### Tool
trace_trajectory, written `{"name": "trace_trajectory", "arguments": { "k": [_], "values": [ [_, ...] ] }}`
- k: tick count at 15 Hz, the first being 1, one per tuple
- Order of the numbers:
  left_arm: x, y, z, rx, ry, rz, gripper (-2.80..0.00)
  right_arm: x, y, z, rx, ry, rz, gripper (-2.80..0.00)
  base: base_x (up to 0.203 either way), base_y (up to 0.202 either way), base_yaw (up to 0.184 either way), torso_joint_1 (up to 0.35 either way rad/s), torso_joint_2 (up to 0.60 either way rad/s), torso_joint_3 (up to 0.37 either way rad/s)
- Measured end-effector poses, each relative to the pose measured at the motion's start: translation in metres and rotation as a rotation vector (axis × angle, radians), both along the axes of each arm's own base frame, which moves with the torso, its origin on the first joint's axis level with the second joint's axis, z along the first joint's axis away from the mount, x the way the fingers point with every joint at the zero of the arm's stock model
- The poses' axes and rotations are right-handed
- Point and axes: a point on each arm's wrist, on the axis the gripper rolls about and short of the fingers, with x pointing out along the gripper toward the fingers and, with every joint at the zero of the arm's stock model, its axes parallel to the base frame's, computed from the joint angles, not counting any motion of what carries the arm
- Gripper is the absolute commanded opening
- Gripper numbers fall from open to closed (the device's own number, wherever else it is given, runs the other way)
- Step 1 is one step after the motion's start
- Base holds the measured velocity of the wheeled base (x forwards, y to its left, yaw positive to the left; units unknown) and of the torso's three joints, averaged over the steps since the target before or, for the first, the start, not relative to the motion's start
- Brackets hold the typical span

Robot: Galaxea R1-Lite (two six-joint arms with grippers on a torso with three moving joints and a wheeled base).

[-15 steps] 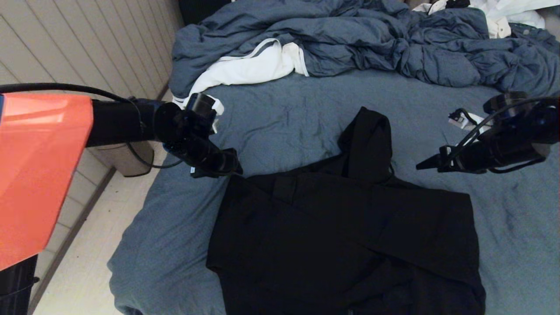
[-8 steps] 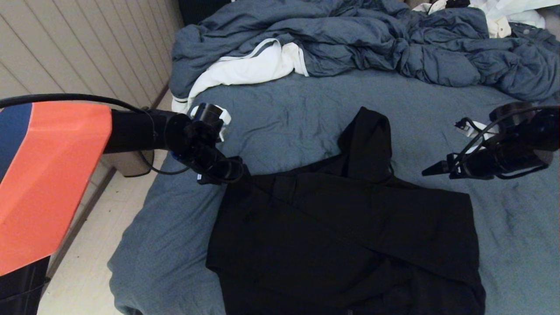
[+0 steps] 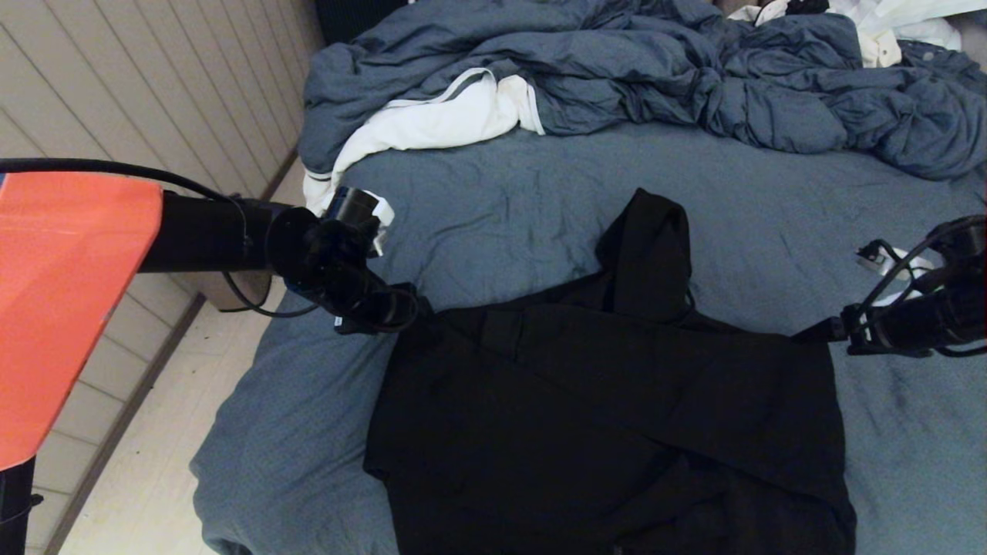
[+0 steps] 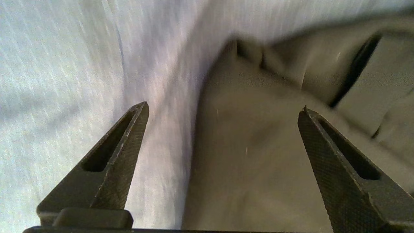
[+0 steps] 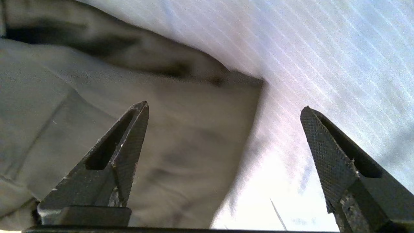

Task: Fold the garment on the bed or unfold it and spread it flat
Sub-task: Unfold the black sweatshirt

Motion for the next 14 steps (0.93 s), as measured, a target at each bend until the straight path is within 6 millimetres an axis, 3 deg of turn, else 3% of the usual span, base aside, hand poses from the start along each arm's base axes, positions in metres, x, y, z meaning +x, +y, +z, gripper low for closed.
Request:
{"name": "trace_trajectory", "arguments": {
  "k": [4, 14],
  "values": [
    [0.007, 0.008, -0.003, -0.03, -0.046, 0.019, 0.0, -0.003, 0.0, -0.004, 0.022, 0.006, 0.005, 0.0, 0.0, 0.0, 0.0, 0.0, 0.0, 0.0],
    [0.018, 0.019, -0.014, -0.094, -0.118, 0.021, 0.0, 0.012, -0.003, -0.029, 0.045, 0.031, 0.017, 0.0, 0.0, 0.0, 0.0, 0.0, 0.0, 0.0]
  ]
}}
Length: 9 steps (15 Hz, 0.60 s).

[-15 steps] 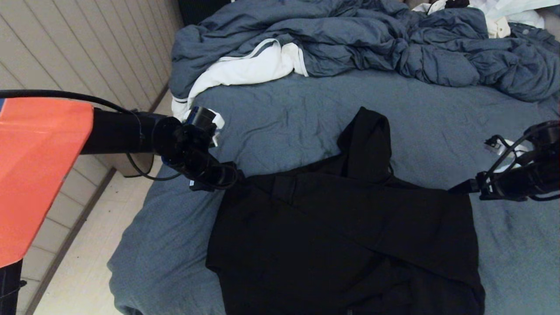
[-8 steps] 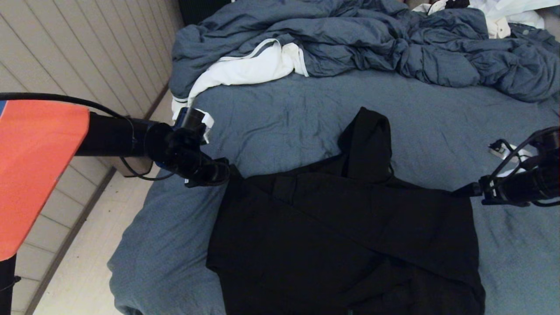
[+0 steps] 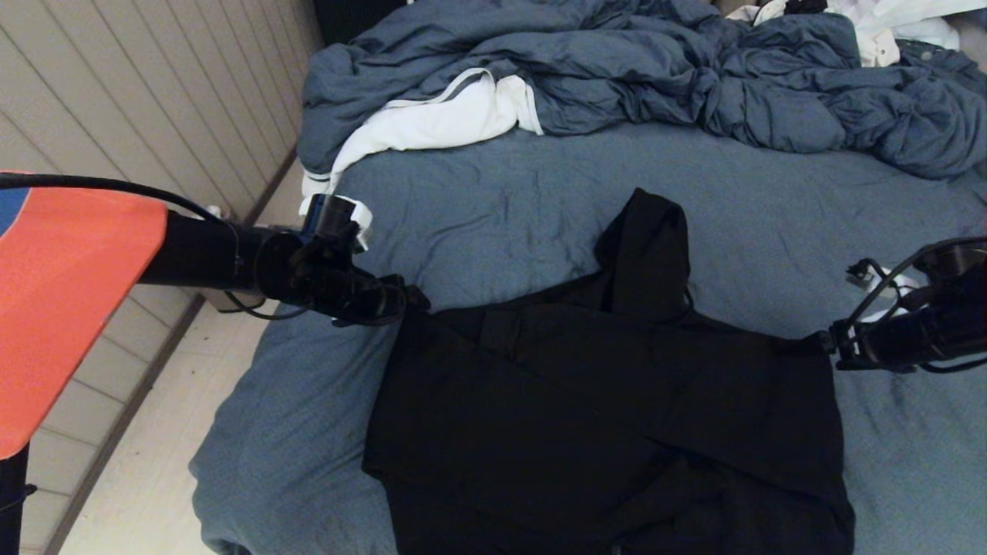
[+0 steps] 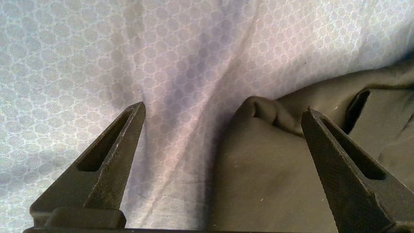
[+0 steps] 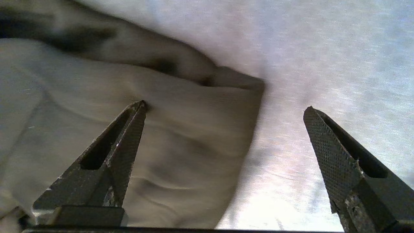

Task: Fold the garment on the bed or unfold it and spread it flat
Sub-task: Unfold the black sweatshirt

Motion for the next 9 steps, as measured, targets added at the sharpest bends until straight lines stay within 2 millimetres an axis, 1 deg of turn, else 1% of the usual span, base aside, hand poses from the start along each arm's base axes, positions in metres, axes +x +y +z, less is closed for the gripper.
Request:
{"name": "trace_trajectory", "arguments": {
  "k": [4, 7, 9],
  "values": [
    [0.001, 0.0, -0.009, 0.01, 0.008, -0.01, 0.0, -0.001, 0.001, -0.003, 0.007, 0.009, 0.005, 0.0, 0.0, 0.0, 0.0, 0.0, 0.0, 0.0],
    [0.001, -0.001, -0.017, 0.04, -0.043, -0.049, 0.0, -0.001, 0.002, -0.005, 0.013, 0.014, 0.008, 0.0, 0.0, 0.0, 0.0, 0.0, 0.0, 0.0],
    [0.002, -0.001, -0.018, 0.036, -0.071, -0.056, 0.0, -0.001, 0.003, -0.005, 0.017, 0.016, 0.009, 0.0, 0.0, 0.0, 0.0, 0.0, 0.0, 0.0]
  ]
}}
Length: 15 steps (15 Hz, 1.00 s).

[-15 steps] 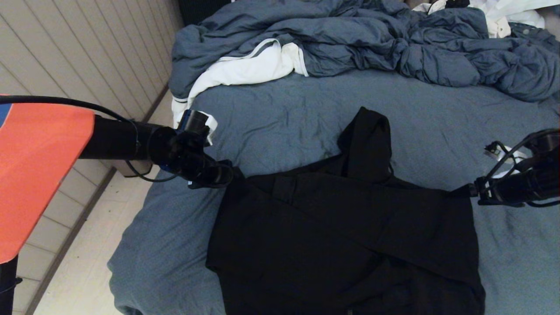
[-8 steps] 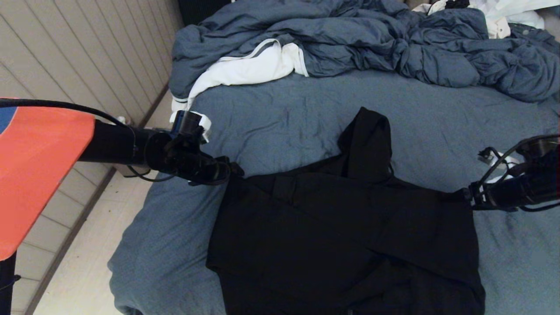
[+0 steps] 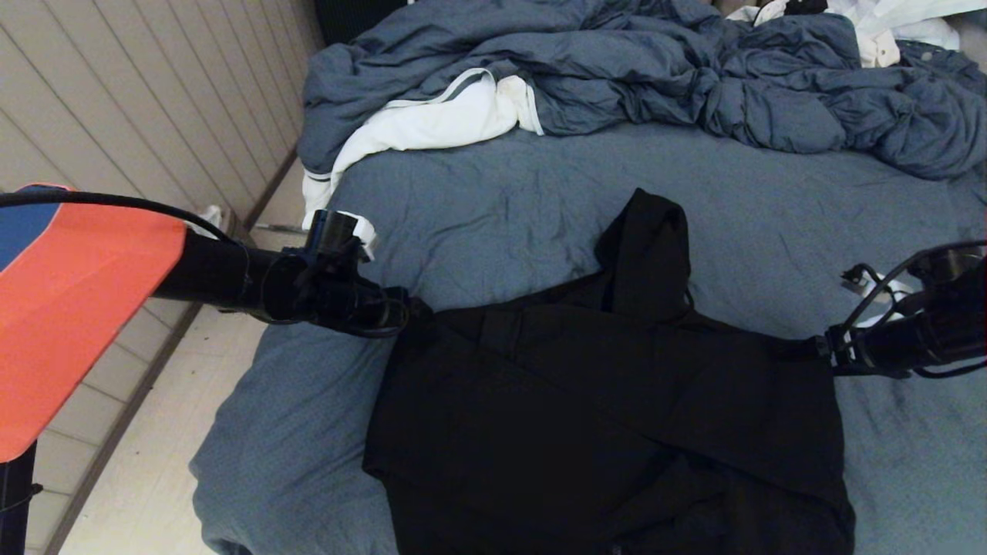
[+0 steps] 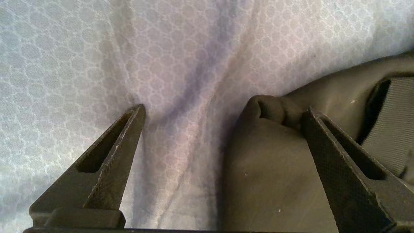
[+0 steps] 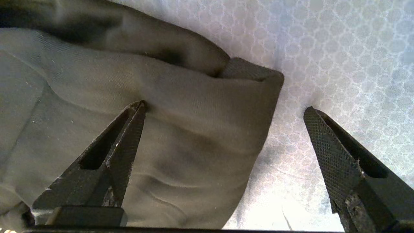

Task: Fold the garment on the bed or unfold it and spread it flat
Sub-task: Unfold the black sweatshirt

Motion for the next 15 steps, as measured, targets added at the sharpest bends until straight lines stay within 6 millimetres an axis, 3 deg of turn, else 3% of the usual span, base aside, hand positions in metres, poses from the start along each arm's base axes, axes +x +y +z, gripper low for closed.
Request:
{"name": "trace_trajectory", "arguments": {
  "k": [15],
  "values": [
    [0.008, -0.005, 0.001, -0.039, -0.029, -0.028, 0.0, 0.012, 0.013, 0.0, 0.001, -0.008, 0.036, 0.0, 0.0, 0.0, 0.0, 0.0, 0.0, 0.0]
  ]
}}
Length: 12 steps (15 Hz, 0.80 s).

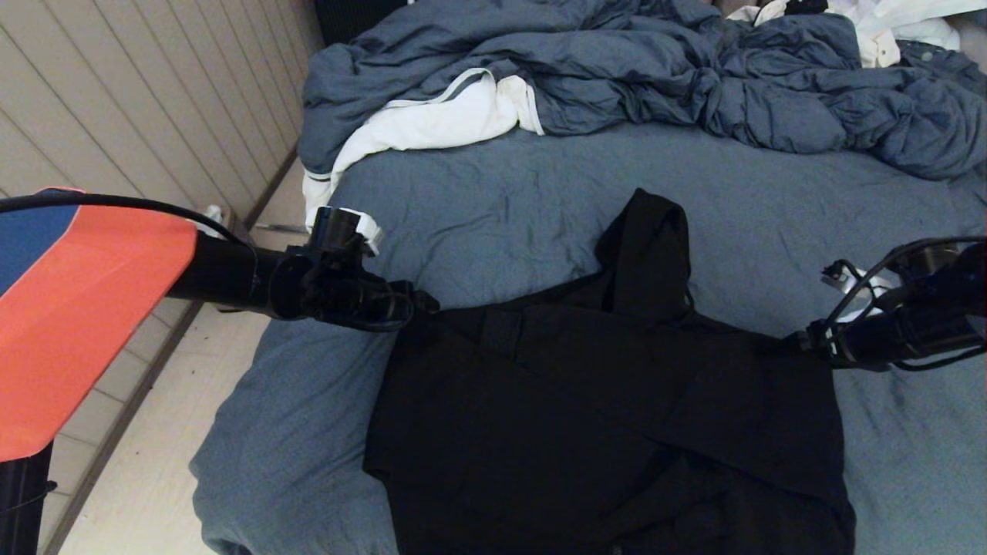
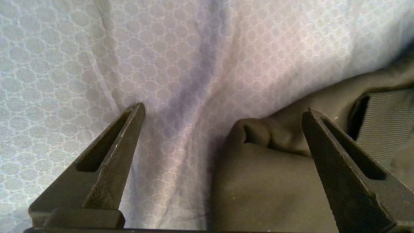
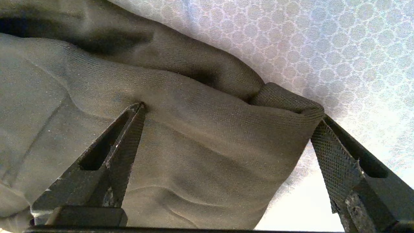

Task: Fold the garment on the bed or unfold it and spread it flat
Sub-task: Unfold the black sweatshirt

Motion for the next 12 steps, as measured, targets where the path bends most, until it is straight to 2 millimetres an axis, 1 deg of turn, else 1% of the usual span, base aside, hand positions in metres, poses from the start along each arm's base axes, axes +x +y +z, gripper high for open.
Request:
{"name": "trace_trajectory", "arguments": {
  "k": [4, 8, 10, 12],
  "values": [
    [-0.004, -0.003, -0.002, -0.032, 0.024, -0.063, 0.0, -0.001, 0.0, -0.001, 0.002, 0.004, 0.0, 0.0, 0.0, 0.0, 0.0, 0.0, 0.0, 0.0],
    [-0.012, 0.0, -0.003, -0.044, 0.038, -0.149, 0.0, -0.001, 0.0, -0.002, 0.003, 0.007, -0.001, 0.0, 0.0, 0.0, 0.0, 0.0, 0.0, 0.0],
    [-0.016, 0.002, -0.006, -0.021, 0.033, -0.186, 0.0, -0.001, 0.0, -0.002, 0.003, 0.008, -0.001, 0.0, 0.0, 0.0, 0.0, 0.0, 0.0, 0.0],
    [-0.014, 0.003, -0.008, -0.019, -0.002, -0.188, 0.0, -0.001, 0.0, -0.002, 0.004, 0.009, -0.001, 0.0, 0.0, 0.0, 0.0, 0.0, 0.0, 0.0]
  ]
}}
